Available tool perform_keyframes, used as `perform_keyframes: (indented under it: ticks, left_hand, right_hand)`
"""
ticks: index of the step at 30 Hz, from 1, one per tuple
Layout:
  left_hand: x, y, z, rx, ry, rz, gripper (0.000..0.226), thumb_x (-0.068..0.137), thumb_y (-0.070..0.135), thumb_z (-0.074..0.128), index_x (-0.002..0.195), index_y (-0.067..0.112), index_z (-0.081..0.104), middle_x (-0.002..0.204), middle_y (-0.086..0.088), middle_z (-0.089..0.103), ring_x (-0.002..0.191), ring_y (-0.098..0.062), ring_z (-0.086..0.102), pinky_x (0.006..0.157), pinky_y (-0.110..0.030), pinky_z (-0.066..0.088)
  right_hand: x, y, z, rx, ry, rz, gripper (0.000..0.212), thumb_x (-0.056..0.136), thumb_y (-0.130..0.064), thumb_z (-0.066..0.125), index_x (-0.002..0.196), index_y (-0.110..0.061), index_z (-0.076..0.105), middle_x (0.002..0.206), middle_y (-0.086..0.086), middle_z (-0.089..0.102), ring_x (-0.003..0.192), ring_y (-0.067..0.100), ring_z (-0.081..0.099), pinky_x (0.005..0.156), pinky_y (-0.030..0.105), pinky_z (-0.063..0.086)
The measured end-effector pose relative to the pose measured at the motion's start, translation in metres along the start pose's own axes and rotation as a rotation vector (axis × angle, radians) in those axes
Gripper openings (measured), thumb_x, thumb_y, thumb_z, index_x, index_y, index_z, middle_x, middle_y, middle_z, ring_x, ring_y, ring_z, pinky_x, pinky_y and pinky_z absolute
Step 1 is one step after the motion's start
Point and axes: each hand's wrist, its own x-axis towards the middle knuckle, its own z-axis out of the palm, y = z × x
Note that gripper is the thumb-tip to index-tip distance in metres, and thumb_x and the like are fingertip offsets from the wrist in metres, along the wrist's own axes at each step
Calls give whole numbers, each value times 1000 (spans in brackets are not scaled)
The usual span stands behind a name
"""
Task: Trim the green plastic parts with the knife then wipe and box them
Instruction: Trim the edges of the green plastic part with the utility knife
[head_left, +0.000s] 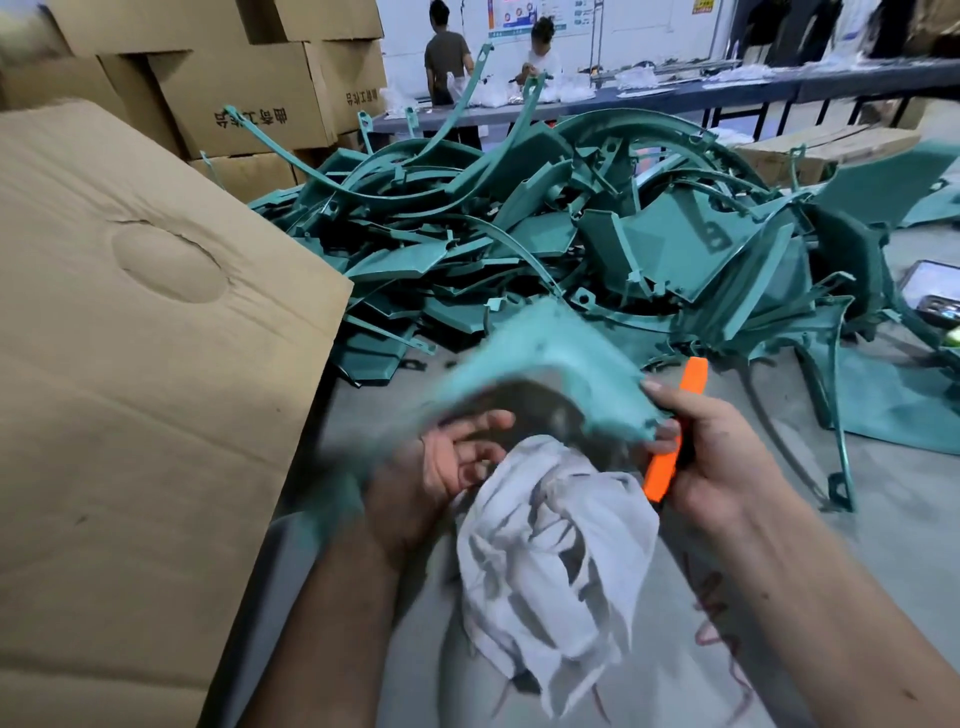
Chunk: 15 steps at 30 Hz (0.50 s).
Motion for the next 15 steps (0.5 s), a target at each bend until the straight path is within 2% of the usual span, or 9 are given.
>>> perform_keyframes:
  ticks: [1,3,5,7,9,11,12,13,15]
  left_hand:
    - [1,-1,-1,61,45,22,27,99,8,45,118,1,62,95,-21,69,61,-22,65,49,-24,53]
    - [2,-4,-2,211,79,100,33,95,-8,49,123,3,61,107,-19,71,74,-24,70,60,-25,57]
    - [3,-7,2,333,21,207,48,86,-5,63,132,9,59,124,-14,71,100,-24,71,84,-30,59]
    - [2,-13,12,333,-89,301,61,82,3,72,140,9,53,132,-12,67,120,-24,65,103,-35,52]
    - [0,-21,25,215,-203,348,57,85,8,75,137,1,51,126,-16,68,114,-28,66,101,-41,53]
    - [-2,-26,35,61,-276,331,43,92,9,72,129,-5,55,115,-24,68,89,-32,68,86,-47,55]
    - [-1,-27,37,54,-213,349,33,93,11,72,122,-3,63,110,-25,70,82,-33,69,82,-47,56]
    - [0,-27,35,114,-67,394,26,92,14,74,113,1,70,106,-23,73,82,-35,72,79,-46,58]
    - [4,-24,28,209,186,490,24,87,21,76,105,6,75,106,-21,76,93,-40,75,83,-53,59]
  right_hand:
    - [0,0,0,92,-3,-27,17,82,-7,63,94,-16,55,63,1,52,44,6,42,41,13,35]
    - [0,1,0,174,-16,-72,24,80,-6,64,93,-18,47,76,1,56,44,3,47,37,10,34]
    - [-1,5,2,152,-23,-114,25,79,-4,65,88,-19,47,78,0,53,46,4,52,38,10,35]
    - [-3,15,7,64,-35,-157,27,77,-2,68,85,-19,48,71,2,55,46,8,56,37,12,37]
    - [-5,28,11,-49,-90,-199,30,75,0,70,88,-16,48,67,6,59,49,14,62,37,16,40]
    - [-7,38,14,-234,-153,-245,33,79,5,72,98,-10,50,68,11,65,54,21,69,39,21,45]
    - [-8,41,15,-349,-178,-281,31,83,7,72,102,-7,51,70,13,68,56,23,71,41,23,47]
    - [-8,43,15,-451,-198,-316,28,86,5,74,103,-4,53,70,13,68,55,24,71,41,25,48]
    - [-7,43,13,-595,-214,-378,28,86,-14,79,99,-6,56,65,11,66,47,23,64,41,27,47]
